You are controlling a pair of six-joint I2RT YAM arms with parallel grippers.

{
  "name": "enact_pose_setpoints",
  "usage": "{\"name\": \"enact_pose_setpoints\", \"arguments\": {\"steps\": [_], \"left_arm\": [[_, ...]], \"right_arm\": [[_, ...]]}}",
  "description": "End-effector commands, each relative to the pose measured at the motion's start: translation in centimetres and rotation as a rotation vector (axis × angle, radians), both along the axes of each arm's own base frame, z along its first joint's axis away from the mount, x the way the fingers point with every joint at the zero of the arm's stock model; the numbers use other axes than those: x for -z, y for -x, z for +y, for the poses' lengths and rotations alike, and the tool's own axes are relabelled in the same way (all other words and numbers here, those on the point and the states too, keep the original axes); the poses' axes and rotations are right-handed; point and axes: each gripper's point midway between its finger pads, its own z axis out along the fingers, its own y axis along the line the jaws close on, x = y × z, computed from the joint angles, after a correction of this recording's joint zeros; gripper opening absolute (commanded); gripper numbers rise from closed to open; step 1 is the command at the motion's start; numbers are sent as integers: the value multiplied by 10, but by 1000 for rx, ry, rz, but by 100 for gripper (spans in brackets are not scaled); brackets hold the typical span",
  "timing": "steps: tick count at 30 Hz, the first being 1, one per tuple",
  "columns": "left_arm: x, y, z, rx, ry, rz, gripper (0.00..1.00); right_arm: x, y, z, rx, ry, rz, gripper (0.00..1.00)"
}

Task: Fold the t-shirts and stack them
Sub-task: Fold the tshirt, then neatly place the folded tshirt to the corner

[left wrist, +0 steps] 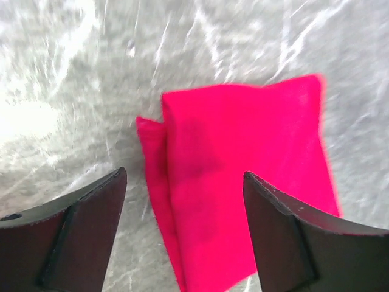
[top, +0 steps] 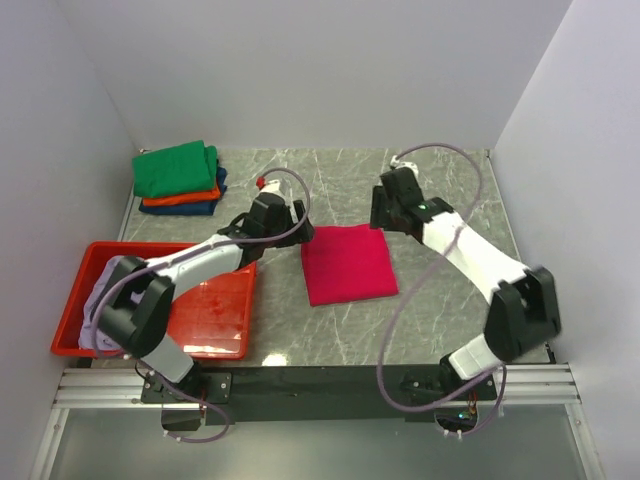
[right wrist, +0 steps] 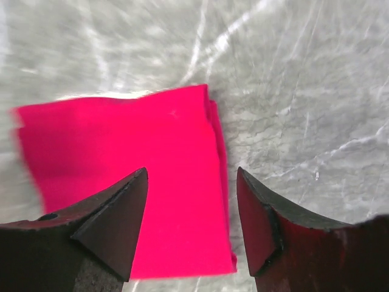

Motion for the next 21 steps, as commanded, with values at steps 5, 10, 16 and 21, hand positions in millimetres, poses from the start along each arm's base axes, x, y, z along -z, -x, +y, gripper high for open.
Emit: {"name": "enact_pose_setpoints", "arguments": {"steps": [5, 10, 16, 21], "left_arm": [[-34, 11, 6, -9, 71, -75, 85], [-15, 29, 3, 29, 110, -25, 87], [3, 43, -4, 66, 169, 25, 86], [23, 55, -8, 88, 205, 75, 87]], "right_arm": [[-13, 35, 23, -120, -159, -38, 63], [24, 53, 37, -154, -175, 34, 62], [73, 68, 49, -179, -167, 141, 59], [121, 89, 41, -138, -122, 273, 58]]}}
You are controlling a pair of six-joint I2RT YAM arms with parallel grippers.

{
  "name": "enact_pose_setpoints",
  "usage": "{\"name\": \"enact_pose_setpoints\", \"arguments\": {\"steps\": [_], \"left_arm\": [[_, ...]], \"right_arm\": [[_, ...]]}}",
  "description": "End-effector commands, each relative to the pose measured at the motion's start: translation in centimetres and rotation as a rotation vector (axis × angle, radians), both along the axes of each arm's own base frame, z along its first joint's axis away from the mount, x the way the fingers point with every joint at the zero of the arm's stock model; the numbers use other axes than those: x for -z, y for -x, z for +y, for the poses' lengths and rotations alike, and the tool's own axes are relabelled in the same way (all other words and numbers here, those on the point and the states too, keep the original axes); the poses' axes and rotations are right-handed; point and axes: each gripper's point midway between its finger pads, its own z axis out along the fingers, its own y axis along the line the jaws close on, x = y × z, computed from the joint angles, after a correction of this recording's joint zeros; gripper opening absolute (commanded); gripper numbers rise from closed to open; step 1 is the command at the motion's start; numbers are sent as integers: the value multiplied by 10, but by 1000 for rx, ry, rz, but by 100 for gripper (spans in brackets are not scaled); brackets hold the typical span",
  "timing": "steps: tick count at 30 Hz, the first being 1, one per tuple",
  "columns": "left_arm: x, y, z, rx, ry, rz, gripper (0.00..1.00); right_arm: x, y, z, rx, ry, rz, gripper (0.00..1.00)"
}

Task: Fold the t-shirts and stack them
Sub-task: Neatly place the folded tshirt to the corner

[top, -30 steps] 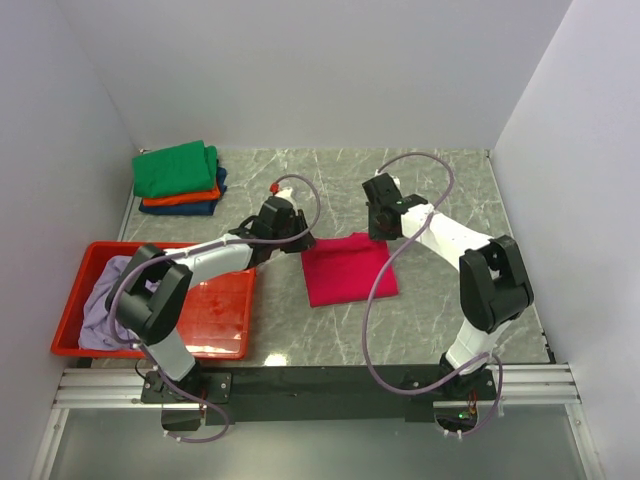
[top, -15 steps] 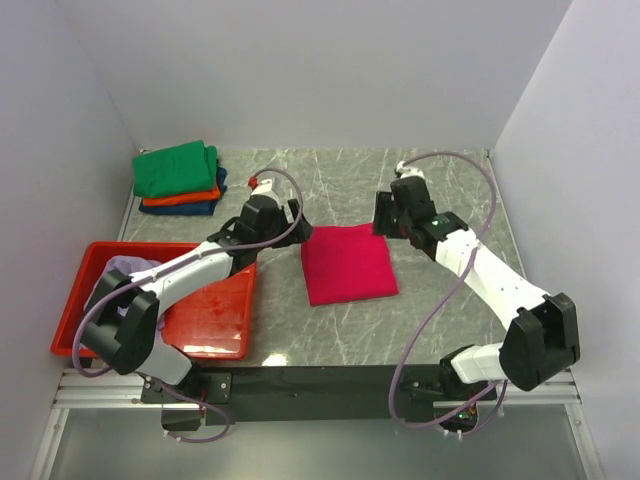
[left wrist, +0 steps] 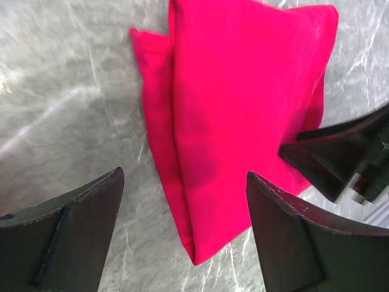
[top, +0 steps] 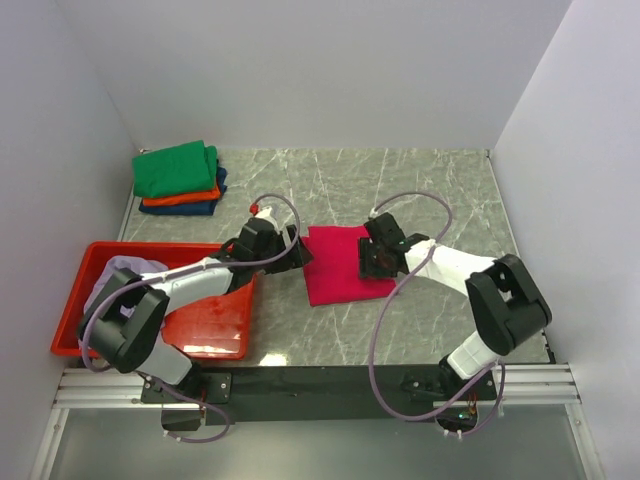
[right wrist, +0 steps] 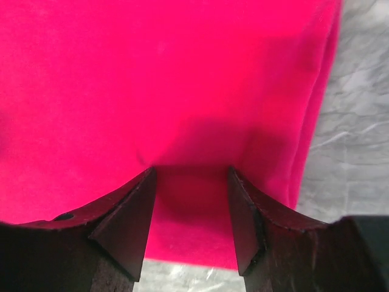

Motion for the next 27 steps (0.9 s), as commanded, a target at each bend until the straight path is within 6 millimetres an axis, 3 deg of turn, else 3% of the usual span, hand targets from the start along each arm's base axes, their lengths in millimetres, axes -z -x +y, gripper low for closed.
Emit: {"name": "enact_pose_setpoints", "arguments": {"steps": [1, 5, 12, 20, 27], "left_arm": [[-1, 3, -13, 33, 84, -5, 87], [12, 11, -17, 50, 120, 28, 87], [33, 28, -16, 61, 151, 84, 88], [48, 41, -45, 106, 176, 121, 88], [59, 37, -70, 120, 179, 125, 88]], "right_arm": [[21, 6, 2, 27, 0, 40, 57], [40, 17, 1, 32, 19, 90, 57], [36, 16, 3, 31, 29, 83, 57], [37, 21, 9, 16, 26, 89, 57], [36, 25, 18, -4, 16, 89, 57]]}}
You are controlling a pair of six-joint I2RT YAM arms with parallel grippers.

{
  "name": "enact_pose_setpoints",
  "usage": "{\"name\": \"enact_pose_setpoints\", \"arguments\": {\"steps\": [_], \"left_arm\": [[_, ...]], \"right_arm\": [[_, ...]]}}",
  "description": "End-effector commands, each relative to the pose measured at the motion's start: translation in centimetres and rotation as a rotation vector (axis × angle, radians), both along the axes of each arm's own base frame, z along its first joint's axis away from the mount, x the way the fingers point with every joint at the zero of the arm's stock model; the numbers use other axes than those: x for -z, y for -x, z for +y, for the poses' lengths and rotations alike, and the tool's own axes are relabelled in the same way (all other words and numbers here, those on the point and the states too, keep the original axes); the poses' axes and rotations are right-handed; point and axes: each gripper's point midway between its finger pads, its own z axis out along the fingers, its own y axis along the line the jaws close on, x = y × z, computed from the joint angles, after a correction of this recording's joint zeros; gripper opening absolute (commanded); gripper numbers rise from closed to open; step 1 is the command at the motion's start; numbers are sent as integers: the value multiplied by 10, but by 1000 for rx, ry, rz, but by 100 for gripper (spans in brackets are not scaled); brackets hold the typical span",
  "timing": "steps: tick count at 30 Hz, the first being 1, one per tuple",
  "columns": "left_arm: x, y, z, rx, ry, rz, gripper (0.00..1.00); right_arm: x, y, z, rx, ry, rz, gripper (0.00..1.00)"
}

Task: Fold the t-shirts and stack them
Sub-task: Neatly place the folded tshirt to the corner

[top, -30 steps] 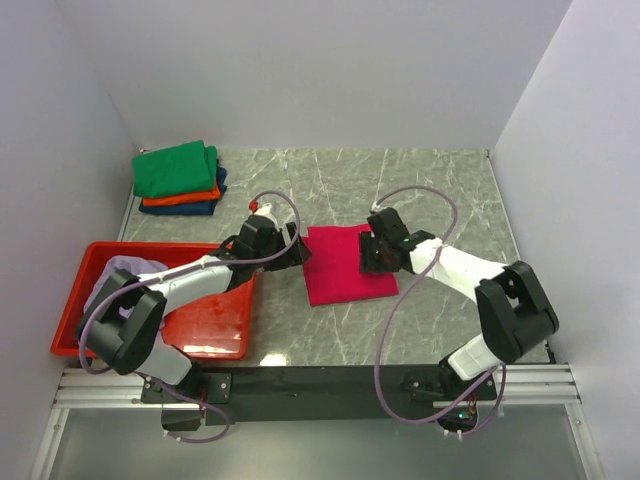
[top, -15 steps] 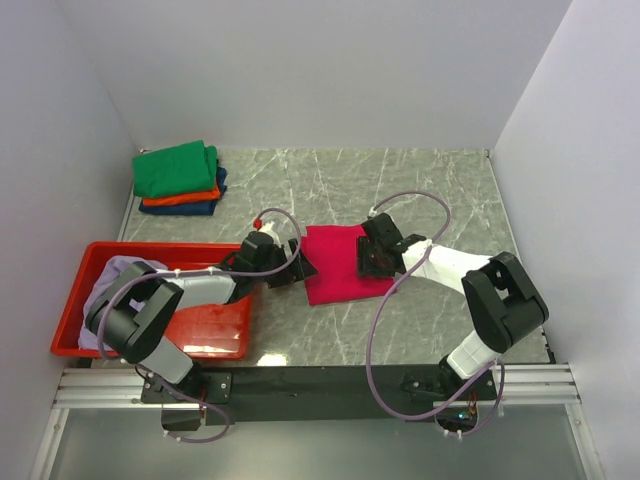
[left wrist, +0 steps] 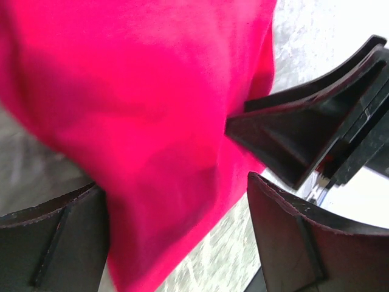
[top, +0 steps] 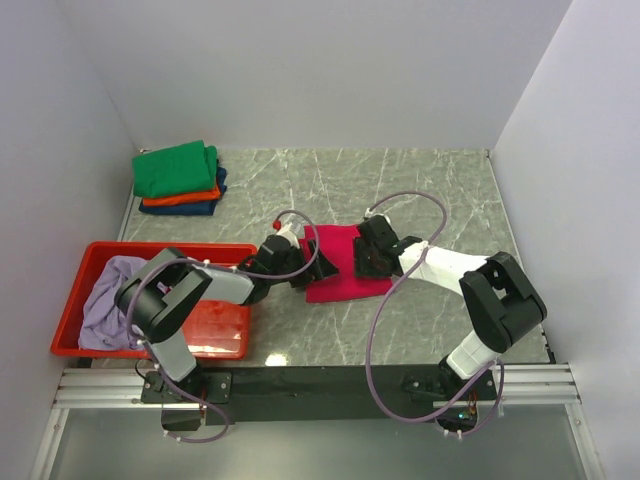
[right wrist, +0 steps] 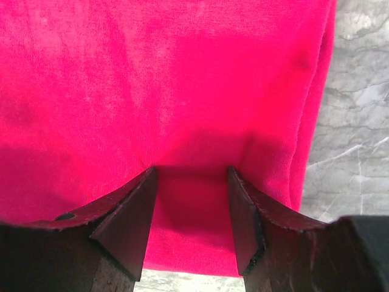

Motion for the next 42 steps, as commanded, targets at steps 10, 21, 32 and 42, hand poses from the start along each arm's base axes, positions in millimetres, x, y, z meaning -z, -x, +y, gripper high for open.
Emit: {"name": "enact_pose_setpoints", "arguments": {"steps": [10, 21, 32, 42], "left_arm": [[43, -3, -4, -34, -134, 59, 64], [37, -47, 11, -88, -325, -35, 0], [-31, -132, 70, -73, -555, -221, 0], [-91, -207, 126, -27, -622, -347, 0]], "right_arm": [[28, 36, 12, -37, 0, 127, 57], [14, 41, 6, -35, 3, 95, 57], [-31, 37, 1, -42, -19, -5, 57], [-45, 33, 6, -89, -38, -45, 58]]}}
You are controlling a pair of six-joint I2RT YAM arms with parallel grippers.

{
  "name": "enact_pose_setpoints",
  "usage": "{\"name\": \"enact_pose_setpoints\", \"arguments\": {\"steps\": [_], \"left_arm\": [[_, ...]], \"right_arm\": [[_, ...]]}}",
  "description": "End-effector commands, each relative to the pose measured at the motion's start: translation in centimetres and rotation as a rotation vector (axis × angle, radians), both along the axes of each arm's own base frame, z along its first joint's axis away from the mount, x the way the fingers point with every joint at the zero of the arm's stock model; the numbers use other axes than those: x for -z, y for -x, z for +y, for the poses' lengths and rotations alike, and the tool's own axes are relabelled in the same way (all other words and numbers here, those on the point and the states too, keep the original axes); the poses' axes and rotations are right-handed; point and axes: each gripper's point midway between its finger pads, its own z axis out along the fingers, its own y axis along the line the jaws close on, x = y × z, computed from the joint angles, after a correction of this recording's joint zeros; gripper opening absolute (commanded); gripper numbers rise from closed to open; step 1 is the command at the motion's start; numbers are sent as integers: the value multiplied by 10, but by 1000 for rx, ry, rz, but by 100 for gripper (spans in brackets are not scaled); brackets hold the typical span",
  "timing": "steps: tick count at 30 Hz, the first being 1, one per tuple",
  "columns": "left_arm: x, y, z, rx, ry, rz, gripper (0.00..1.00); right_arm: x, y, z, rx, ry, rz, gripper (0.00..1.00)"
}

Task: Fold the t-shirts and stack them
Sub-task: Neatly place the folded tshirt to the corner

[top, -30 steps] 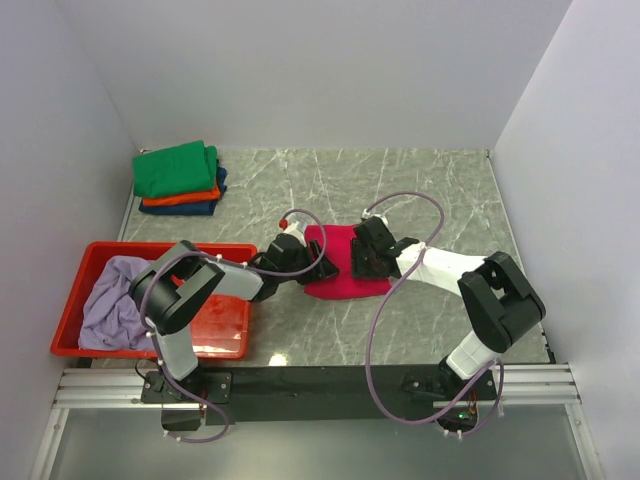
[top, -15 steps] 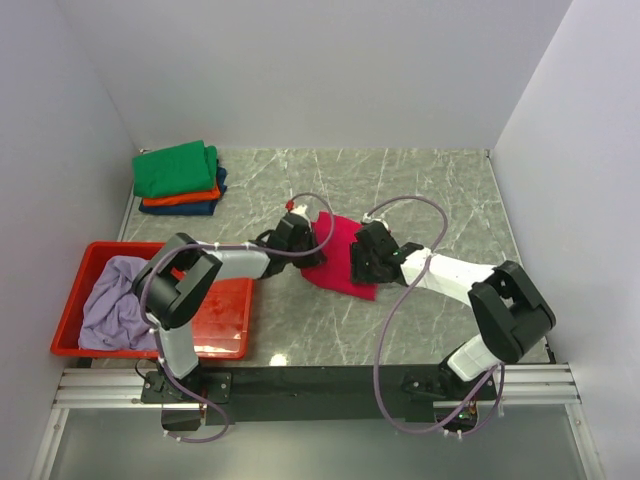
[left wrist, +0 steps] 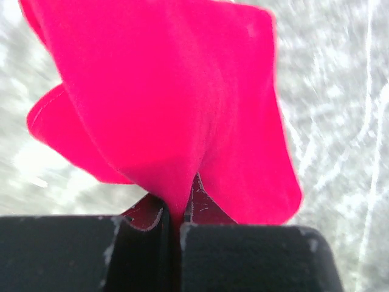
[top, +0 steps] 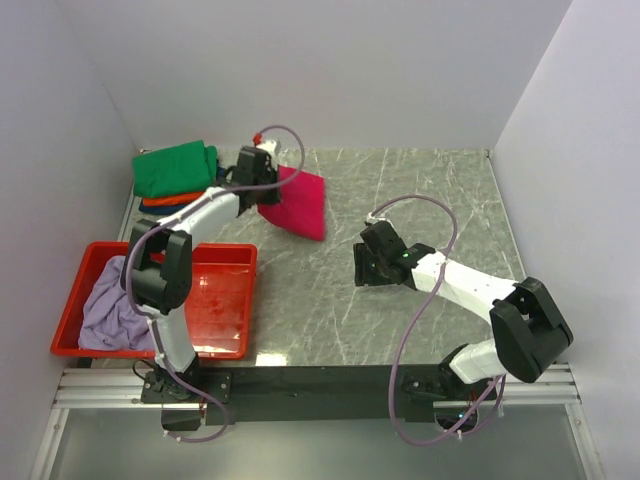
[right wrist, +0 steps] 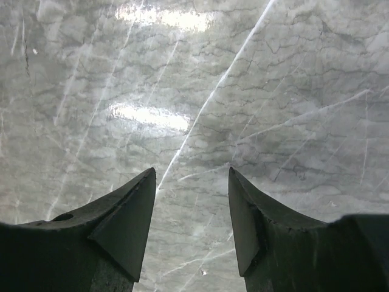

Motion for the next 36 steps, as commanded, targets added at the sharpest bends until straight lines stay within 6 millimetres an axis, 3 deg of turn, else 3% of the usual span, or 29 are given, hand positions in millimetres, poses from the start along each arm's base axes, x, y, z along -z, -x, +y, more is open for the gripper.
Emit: {"name": "enact_pose_setpoints", "arguments": {"steps": [1, 3, 9, 10, 12, 13, 15, 16, 18, 22, 28, 36], "left_arm": [[-34, -27, 20, 67, -49, -76, 0], [-34, -36, 26, 98, -49, -75, 0], [-60, -78, 63, 100, 5, -112, 0], [-76, -89, 77, 81, 13, -142, 0], [-82, -94, 85, 90, 23, -144, 0], [-97, -102, 95, 81, 28, -177, 0], [-104, -106, 102, 86, 30, -186, 0], [-121, -112, 107, 87, 33, -222, 0], [-135, -118, 117, 80, 29, -247, 0], [-163, -122, 133, 82, 58, -298, 0], [-213, -116, 189, 3, 78, -406, 0], [-237, -109, 257, -76, 147, -471, 0]], "right_arm": [[-9, -2, 4, -42, -7, -25, 59], [-8, -3, 7, -51, -10, -22, 59], [3, 0, 12, -78, -23, 3, 59], [4, 0, 14, -82, -30, 2, 59], [8, 2, 14, -85, -33, 12, 59], [10, 2, 16, -89, -38, 15, 59], [16, 3, 16, -90, -33, 27, 59], [17, 2, 16, -91, -31, 26, 58], [18, 1, 17, -93, -31, 27, 58], [21, 4, 21, -108, -44, 42, 58], [28, 7, 23, -111, -47, 57, 58], [27, 11, 25, -121, -55, 52, 58]]}}
